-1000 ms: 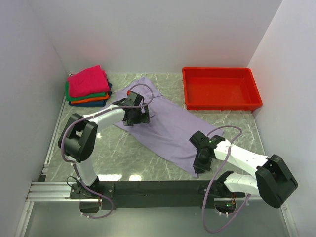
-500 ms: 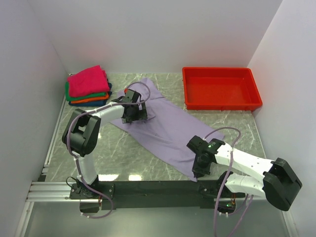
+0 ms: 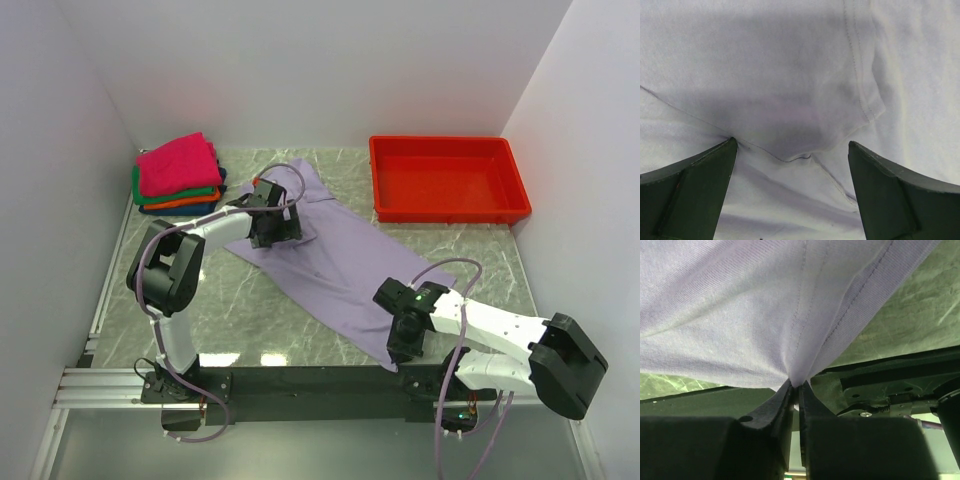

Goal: Fold and stack the t-shirts
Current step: Fold the tshirt

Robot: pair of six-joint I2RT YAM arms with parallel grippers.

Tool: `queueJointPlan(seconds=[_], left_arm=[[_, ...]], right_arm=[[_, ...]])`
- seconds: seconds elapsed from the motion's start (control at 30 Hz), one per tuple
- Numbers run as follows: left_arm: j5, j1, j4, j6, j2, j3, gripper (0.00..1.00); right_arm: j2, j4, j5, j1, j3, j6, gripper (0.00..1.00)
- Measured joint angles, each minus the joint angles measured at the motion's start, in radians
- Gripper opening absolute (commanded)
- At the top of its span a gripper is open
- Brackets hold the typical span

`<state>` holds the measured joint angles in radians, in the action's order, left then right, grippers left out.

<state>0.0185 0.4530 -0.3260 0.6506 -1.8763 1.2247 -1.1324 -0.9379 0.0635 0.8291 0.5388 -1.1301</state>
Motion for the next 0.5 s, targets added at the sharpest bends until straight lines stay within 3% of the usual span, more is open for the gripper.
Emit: queueJointPlan(seconds=[0.23, 0.5], left_arm=[[0.024, 0.024, -0.019, -0.051, -0.003, 0.072, 0.97], [0.068, 0.066, -0.031, -0.117, -0.007, 0.112, 0.99]], right_arm=[[-0.003, -0.031, -0.004, 0.011, 0.039, -0.010, 0.27], [-0.003, -0.033, -0.003, 0.013, 0.058, -0.025, 0.31]])
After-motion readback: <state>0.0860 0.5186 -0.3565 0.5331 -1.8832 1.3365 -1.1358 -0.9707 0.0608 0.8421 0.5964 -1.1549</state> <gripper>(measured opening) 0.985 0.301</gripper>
